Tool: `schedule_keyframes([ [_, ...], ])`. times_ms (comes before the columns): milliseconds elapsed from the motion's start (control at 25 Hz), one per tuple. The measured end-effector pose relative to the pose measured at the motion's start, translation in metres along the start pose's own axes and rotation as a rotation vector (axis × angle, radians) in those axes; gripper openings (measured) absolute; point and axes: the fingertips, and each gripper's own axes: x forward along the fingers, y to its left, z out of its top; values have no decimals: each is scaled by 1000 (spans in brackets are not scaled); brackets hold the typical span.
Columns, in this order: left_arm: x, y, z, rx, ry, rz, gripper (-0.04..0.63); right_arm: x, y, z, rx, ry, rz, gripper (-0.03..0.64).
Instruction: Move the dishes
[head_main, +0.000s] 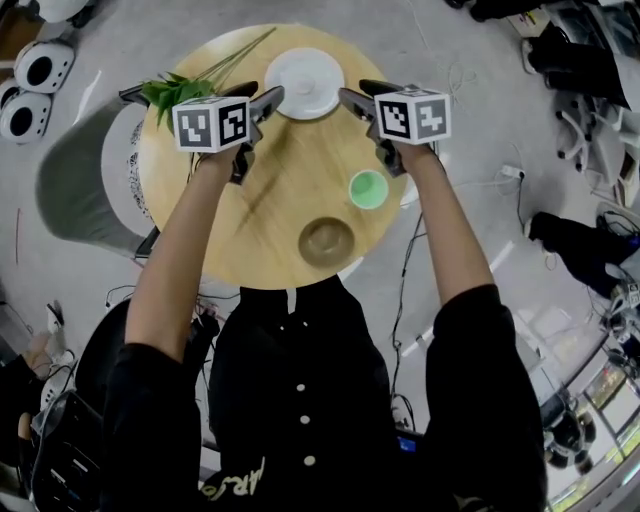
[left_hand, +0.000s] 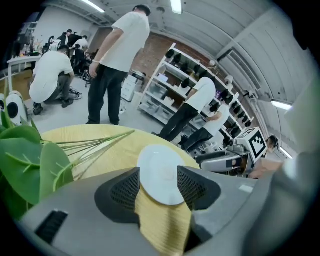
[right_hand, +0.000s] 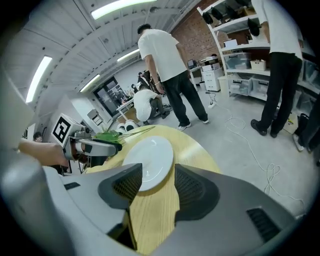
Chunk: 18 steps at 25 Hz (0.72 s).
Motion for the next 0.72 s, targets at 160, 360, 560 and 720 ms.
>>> schedule_keyframes([
  [160,12,2,2,-30,29,3,224,16,-3,-2,5,51,2,198],
  [360,22,2,3,-62,49,-1,220,27,-5,-3,44,91,21,197],
  [560,27,11,2,-77,66,39,218,35,-10,-6,61,108,22,198],
  [720,27,18,-3,-88,83,55,218,39,-8,-8,67,118,34,190],
])
